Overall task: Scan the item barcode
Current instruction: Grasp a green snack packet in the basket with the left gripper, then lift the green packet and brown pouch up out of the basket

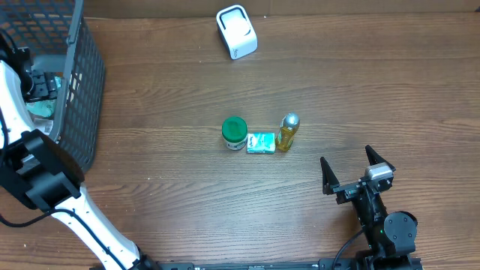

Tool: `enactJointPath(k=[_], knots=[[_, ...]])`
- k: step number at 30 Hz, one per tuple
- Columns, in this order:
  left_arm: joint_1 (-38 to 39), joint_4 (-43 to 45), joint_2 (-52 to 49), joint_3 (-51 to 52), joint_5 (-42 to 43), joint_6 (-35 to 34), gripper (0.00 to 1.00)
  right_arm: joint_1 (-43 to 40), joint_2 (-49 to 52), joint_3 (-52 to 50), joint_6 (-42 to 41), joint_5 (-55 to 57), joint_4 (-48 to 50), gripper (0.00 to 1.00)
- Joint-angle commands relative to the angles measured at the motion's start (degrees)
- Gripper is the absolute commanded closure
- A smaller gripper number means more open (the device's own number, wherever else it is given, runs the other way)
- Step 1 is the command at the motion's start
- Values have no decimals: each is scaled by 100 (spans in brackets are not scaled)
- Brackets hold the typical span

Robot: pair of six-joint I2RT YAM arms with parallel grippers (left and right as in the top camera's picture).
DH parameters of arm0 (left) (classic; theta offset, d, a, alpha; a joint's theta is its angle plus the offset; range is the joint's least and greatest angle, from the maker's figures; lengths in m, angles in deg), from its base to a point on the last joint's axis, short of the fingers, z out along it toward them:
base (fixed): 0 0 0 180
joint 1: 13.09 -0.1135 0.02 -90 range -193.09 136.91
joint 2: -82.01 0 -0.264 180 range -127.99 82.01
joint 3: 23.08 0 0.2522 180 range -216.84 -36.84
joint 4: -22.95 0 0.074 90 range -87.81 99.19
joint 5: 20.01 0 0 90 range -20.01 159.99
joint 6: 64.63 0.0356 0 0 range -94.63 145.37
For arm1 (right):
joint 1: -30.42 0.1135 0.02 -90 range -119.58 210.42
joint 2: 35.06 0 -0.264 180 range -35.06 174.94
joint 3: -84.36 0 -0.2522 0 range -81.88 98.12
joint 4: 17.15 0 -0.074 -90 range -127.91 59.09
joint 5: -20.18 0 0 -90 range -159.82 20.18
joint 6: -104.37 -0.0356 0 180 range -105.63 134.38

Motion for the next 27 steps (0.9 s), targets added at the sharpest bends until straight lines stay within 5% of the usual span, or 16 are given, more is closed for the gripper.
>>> enactJointPath(k=[1, 14, 27], knots=[[-17, 387, 52, 334, 396, 520, 0, -11, -42, -61, 9, -31, 26, 0], [-24, 2109, 44, 1725, 317, 1099, 1, -11, -42, -61, 9, -31, 26, 0], [74, 2179, 612, 1709, -411, 890, 62, -11, -42, -61, 11, -31, 26, 0]])
